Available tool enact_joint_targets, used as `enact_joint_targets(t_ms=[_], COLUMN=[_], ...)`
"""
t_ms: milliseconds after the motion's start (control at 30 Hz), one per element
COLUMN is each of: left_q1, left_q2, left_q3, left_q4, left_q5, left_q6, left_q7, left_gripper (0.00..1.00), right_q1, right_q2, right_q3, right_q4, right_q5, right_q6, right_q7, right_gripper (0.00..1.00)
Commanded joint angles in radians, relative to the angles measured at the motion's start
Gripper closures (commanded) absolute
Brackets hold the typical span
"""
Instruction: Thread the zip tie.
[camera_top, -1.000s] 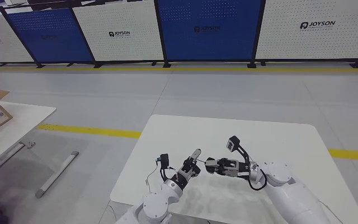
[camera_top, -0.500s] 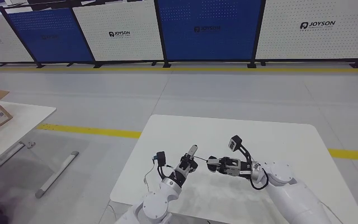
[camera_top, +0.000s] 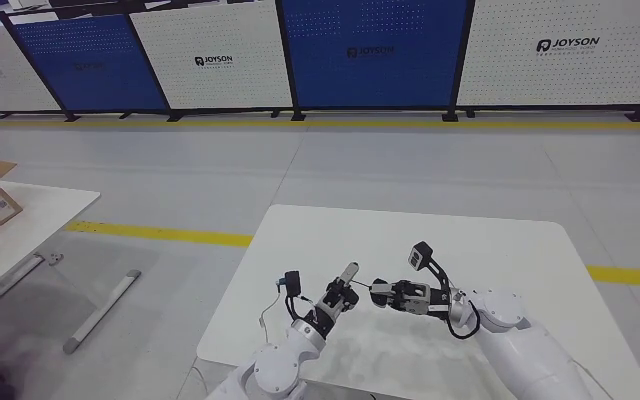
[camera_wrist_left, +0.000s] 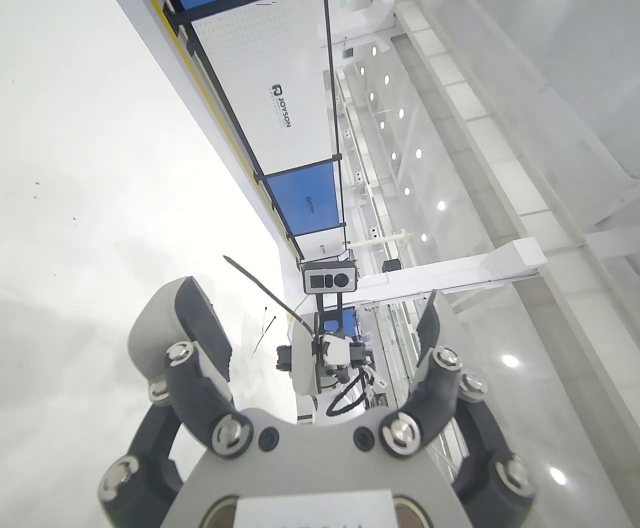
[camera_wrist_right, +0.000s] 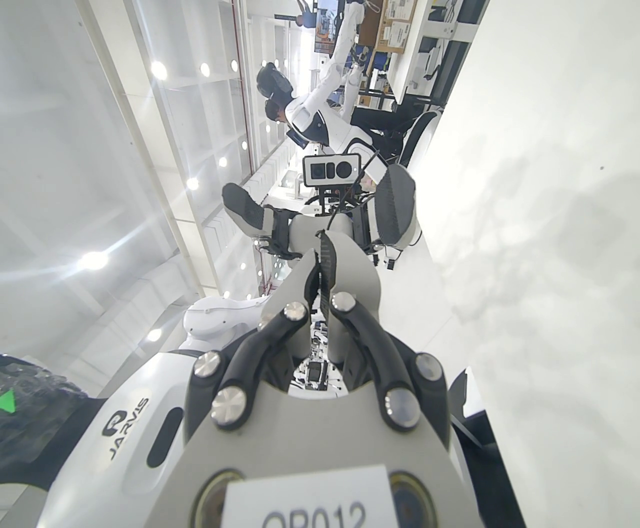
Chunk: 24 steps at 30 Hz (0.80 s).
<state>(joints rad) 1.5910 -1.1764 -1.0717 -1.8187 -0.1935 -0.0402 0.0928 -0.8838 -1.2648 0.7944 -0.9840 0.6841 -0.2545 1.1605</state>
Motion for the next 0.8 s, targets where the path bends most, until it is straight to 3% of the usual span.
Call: enact_joint_targets(t_ms=[0, 67, 167, 233, 333, 600, 767], left_q1=[0.003, 0.004, 0.003, 0.002, 0.003, 0.007, 0.02], left_q2=[-0.001, -0.001, -0.003, -0.004, -0.004, -0.008, -0.008], left_q3=[0.001, -0.001, -0.005, -0.009, -0.015, -0.008, -0.019], left_q4=[0.005, 0.012, 0.02, 0.021, 0.024, 0.031, 0.021], left_q5=[-0.006, -0.017, -0.017, -0.018, 0.009, 0.037, 0.028], left_q6=[-0.004, -0.003, -0.006, -0.006, -0.007, -0.014, -0.052], left_q7=[-0.01, -0.026, -0.019, -0.014, 0.003, 0.004, -0.019], left_gripper=[0.0, 0.0, 0.58, 0.8, 1.0, 1.0, 1.0], right_q1=[0.0, 0.0, 0.0, 0.0, 0.0, 0.0, 0.0], right_q2=[0.0, 0.0, 0.0, 0.0, 0.0, 0.0, 0.0], right_q3=[0.0, 0.0, 0.0, 0.0, 0.0, 0.0, 0.0], right_q4=[0.0, 0.0, 0.0, 0.0, 0.0, 0.0, 0.0], right_q5=[0.0, 0.0, 0.0, 0.0, 0.0, 0.0, 0.0], right_q6=[0.0, 0.0, 0.0, 0.0, 0.0, 0.0, 0.0], right_q7=[0.0, 0.0, 0.0, 0.0, 0.0, 0.0, 0.0], right_gripper=[1.0, 1.0, 1.0, 1.0, 1.0, 1.0, 1.0])
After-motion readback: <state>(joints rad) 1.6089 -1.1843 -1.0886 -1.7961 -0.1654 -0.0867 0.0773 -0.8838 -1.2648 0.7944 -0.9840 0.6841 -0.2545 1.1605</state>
